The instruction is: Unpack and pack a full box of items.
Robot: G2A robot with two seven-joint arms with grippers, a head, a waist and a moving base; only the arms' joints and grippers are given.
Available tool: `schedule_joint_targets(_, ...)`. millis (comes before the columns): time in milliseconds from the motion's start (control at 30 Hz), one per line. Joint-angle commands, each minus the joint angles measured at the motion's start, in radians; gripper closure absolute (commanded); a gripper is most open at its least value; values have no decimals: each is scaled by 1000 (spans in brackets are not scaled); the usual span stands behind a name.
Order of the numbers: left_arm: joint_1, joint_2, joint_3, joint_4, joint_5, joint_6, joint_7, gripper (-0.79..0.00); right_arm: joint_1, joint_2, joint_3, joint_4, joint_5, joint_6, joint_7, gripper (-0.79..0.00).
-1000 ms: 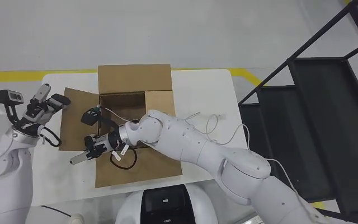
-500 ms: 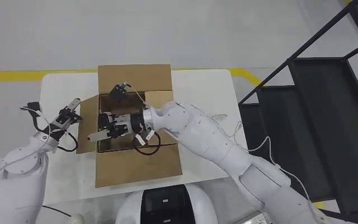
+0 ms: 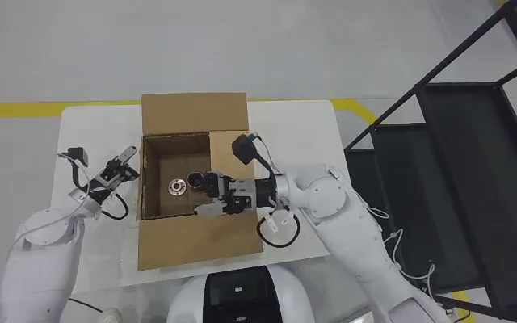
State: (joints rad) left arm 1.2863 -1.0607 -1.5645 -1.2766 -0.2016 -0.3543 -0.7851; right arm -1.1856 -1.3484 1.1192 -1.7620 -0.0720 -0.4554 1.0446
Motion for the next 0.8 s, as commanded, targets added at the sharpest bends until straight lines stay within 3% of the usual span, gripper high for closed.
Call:
schedule_joint_targets(0, 14, 6, -32, -27, -22, -13, -26, -785, 1, 6, 3, -1, -3, -2, 30, -785)
schedule_joint_targets(233, 97, 28, -177, -244, -132, -23, -105, -785, -24, 26, 44, -15, 10, 14, 52, -785)
schedule_joint_targets(367, 126, 34, -204, -387, -145, -2, -135, -785, -59, 40, 88, -35, 6, 27, 50, -785)
schedule_joint_targets(533, 89, 31, -105, -478, -83, 45, -127, -785, -116, 59, 151, -66, 14, 31, 42, -785)
schedule_joint_targets(767, -68, 3, 167, -400, -12, 110, -81, -785, -200, 82, 239, -92, 36, 31, 23, -785)
